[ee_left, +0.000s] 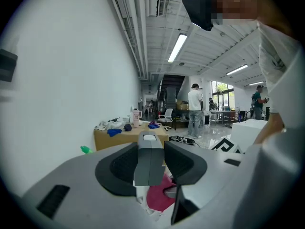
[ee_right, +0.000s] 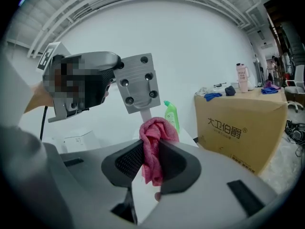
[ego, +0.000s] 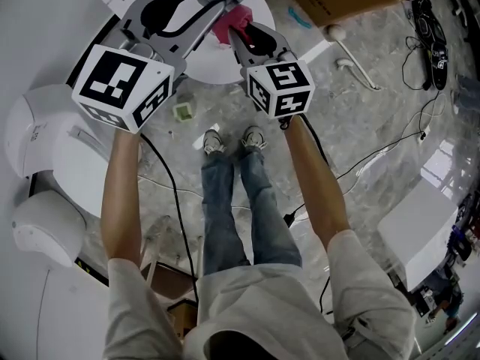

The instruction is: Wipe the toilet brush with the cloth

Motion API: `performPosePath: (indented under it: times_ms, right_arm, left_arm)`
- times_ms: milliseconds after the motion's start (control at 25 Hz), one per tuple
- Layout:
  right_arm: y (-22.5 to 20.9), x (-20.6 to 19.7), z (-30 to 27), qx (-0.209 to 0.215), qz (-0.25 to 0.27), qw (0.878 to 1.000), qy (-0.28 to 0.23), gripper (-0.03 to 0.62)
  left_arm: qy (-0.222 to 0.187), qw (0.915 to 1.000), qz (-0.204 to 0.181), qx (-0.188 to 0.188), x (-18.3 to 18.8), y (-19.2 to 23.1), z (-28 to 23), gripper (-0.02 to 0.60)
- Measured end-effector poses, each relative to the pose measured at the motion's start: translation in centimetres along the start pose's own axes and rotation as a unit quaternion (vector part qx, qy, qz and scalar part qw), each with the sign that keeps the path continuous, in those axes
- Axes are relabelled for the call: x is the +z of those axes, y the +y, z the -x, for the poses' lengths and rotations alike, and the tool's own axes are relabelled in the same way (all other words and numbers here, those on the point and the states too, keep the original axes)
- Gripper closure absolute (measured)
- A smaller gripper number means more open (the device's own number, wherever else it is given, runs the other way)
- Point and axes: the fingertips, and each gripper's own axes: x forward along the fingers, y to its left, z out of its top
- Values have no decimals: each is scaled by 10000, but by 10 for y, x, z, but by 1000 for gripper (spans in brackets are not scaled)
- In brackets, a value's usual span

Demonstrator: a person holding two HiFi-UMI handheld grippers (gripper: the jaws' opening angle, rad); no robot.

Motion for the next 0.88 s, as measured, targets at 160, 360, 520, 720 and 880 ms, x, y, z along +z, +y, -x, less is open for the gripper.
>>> performPosePath:
  times_ms: [160, 360, 520, 720, 880]
  right_arm:
    - [-4, -7, -8, -14, -31, 9999, 129, 493]
    - [-8, -26, -17, -28, -135, 9991, 411, 493]
    - [-17, -42, -26, -53, -175, 9978, 640, 493]
    - [-25, -58, -37, -144, -200, 9961, 843, 494]
    - [-28, -73, -45, -184, -283, 9939, 1052, 494]
  left_arm:
    - [4, 10000, -43, -8, 1, 0, 0, 393]
    - [-10, 10000, -10, -21, 2, 0, 2, 393]
    - [-25, 10000, 16, -26, 1, 2, 1, 393]
    - [-46, 10000, 11, -32, 2, 1, 1, 393]
    - [-11, 9999, -52, -95, 2, -1, 1, 393]
